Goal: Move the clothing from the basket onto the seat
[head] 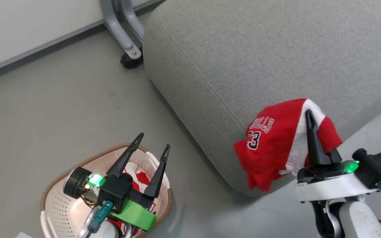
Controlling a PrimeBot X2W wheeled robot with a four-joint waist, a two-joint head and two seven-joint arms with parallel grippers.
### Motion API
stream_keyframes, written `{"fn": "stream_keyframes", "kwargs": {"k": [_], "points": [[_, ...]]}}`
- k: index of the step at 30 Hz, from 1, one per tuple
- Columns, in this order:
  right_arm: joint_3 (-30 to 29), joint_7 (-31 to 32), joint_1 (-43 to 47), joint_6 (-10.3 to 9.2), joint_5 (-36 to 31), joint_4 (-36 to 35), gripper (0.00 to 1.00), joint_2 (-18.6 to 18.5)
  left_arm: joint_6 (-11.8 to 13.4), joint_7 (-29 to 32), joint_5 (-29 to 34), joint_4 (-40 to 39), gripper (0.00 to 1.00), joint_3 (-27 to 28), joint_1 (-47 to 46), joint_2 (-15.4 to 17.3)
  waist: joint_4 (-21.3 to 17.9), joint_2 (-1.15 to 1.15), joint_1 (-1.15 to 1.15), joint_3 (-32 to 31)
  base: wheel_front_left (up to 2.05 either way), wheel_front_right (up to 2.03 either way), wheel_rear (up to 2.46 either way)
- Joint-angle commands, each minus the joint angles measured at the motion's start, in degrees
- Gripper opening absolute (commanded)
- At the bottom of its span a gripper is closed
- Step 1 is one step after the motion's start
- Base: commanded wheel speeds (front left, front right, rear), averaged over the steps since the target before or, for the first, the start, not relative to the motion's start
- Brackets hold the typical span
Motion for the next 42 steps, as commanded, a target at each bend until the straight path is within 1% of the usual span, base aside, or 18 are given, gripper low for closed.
{"fn": "stream_keyframes", "kwargs": {"k": [1,6,8,10,13,19,20,23,25,28,32,38,42], "points": [[-0.8,-0.2,0.2,0.0,0.7,-0.8,0.0,0.4,-0.4,0.0,0.2,-0.2,1.0,0.3,0.5,0.7,-1.9,0.0,0.0,3.2,0.0,0.0,0.0],[-3.7,-0.2,-4.0,0.0,2.9,-2.5,0.0,0.5,-0.9,0.0,1.8,-1.3,1.0,-0.1,-1.3,1.3,-2.0,0.0,0.0,6.9,0.0,0.0,0.0],[-6.0,-0.2,-6.2,0.0,3.5,-2.8,0.0,0.5,-1.2,0.1,2.8,-2.0,1.0,-0.9,-2.4,1.5,-0.9,0.0,0.0,9.2,0.0,0.0,0.0],[-8.5,-0.2,-10.2,0.0,3.5,-2.8,0.0,-0.4,-1.7,0.4,3.5,-3.1,1.0,-1.7,-3.8,1.9,0.6,0.0,0.0,12.2,0.0,0.0,0.0],[-11.3,-0.2,-16.1,0.0,4.1,-1.8,0.0,-2.9,-2.2,0.9,4.2,-5.4,1.0,-2.2,-5.5,2.1,2.7,0.0,0.0,16.5,0.0,0.0,0.0],[-17.1,-0.2,-29.8,-0.02,3.3,3.1,0.0,-11.3,-3.2,3.0,6.3,-11.0,1.0,-3.8,-9.1,3.3,7.4,0.0,0.0,24.4,0.0,0.0,0.0],[-18.2,-0.2,-32.1,-0.02,3.6,4.5,0.0,-12.8,-3.4,3.5,6.4,-12.0,1.0,-3.8,-9.7,3.5,8.2,0.0,0.0,25.6,0.0,0.0,0.0],[-20.2,-0.2,-37.0,-0.02,4.5,8.8,0.0,-14.9,-3.5,4.4,6.6,-14.6,1.0,-3.8,-10.9,4.0,10.1,0.0,0.0,28.1,0.0,0.0,0.0],[-21.6,-0.2,-39.8,-0.02,3.9,12.4,0.0,-16.9,-3.6,4.9,6.8,-16.3,1.0,-3.9,-11.6,4.3,11.4,0.0,0.0,29.5,0.0,0.0,0.0],[-23.1,-0.2,-43.2,-0.02,2.2,18.7,0.0,-18.3,-3.6,5.6,7.0,-18.3,1.0,-3.9,-12.4,4.6,12.8,0.0,0.0,31.5,0.0,0.0,0.0],[-23.1,-0.2,-46.2,-0.02,0.2,27.0,0.0,-19.0,-3.8,6.6,7.6,-19.5,1.0,-4.3,-13.1,5.2,14.4,0.0,0.0,32.8,0.0,0.0,0.0],[-24.5,-0.2,-47.4,-0.02,-0.4,39.0,0.0,-18.5,-3.5,6.2,7.4,-19.1,1.0,-4.7,-13.4,5.1,15.8,0.0,0.0,31.8,0.0,0.0,0.0],[-26.1,-0.2,-47.1,-0.02,-1.4,43.8,0.0,-17.7,-3.0,5.7,6.8,-18.3,1.0,-4.9,-12.8,4.7,15.7,0.0,0.0,30.2,0.0,0.0,0.0]]}}
